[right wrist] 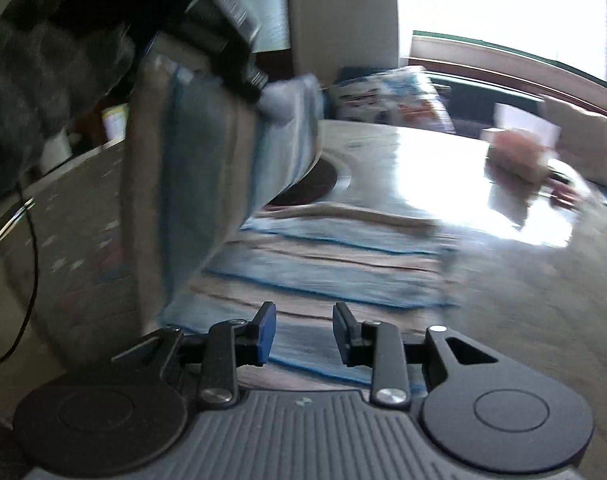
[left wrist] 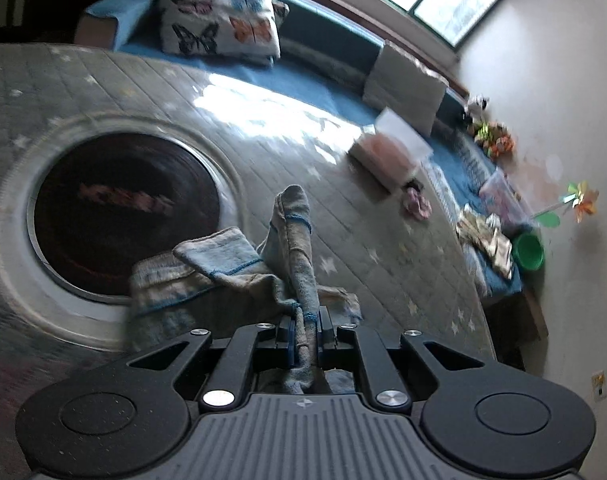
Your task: Fold clothes
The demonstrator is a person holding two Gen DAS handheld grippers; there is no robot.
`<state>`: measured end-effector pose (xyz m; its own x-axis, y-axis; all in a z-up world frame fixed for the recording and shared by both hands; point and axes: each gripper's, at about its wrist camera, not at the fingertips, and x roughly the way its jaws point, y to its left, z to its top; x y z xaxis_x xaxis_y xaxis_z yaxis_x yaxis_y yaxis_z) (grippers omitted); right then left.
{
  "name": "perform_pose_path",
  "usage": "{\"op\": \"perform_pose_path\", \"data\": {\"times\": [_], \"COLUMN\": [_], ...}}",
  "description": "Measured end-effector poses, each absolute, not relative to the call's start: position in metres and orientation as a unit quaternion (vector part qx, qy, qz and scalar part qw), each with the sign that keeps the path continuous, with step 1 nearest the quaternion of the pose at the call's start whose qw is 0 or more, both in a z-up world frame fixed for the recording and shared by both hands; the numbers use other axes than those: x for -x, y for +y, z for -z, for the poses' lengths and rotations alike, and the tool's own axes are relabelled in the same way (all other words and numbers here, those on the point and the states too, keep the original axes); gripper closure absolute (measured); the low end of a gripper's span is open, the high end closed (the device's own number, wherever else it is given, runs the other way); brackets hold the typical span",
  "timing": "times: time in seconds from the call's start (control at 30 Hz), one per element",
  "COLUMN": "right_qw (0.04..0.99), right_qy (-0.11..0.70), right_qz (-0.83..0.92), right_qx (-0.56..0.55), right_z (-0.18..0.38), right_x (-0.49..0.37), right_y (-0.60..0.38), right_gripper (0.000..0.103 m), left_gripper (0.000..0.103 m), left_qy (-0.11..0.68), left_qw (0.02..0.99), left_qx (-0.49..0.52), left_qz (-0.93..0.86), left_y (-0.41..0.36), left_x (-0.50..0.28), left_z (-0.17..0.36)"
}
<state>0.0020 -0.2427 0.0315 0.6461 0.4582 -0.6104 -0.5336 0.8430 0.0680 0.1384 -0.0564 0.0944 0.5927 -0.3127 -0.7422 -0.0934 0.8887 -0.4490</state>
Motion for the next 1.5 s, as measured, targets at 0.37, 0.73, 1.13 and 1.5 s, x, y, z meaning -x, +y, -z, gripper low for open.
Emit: {"op": "perform_pose_path", "data": {"times": [0.37,0.73,1.13,1.5], "right_qw": [0.905,0.904,0.903,0.912], "right_qy": [0.36,0.355,0.362,0.34], "right_qz": [-0.227,-0.235,-0.228,-0.225], "right_qx": [-0.024,-0.028,-0.029,-0.054], "right_z": [-0.002,0.0,-0.003,-0.039], "right_x": [-0.015,-0.016,-0.01,0.001], "right_y": [-0.301,-0.302,-0.309,-0.342], "right_gripper": [0.07,0.07,0.069,0.067], "left_gripper": [0.093,0.084,0.071,0.068], "left_qy": [0.492,0.518,0.504,0.486], "left_qw": [0.848,0.834,0.83,0.855], "left_qx": [0.188,0.177,0.189,0.092], "left_qz": [0.055,0.071,0.147,0.156], "left_y": [-0.113,-0.141,-0.132,-0.073], "left_x": [-0.159,-0.166,-0.155,-0.106], "left_z": [-0.067,-0.045,-0.059,-0.051]}}
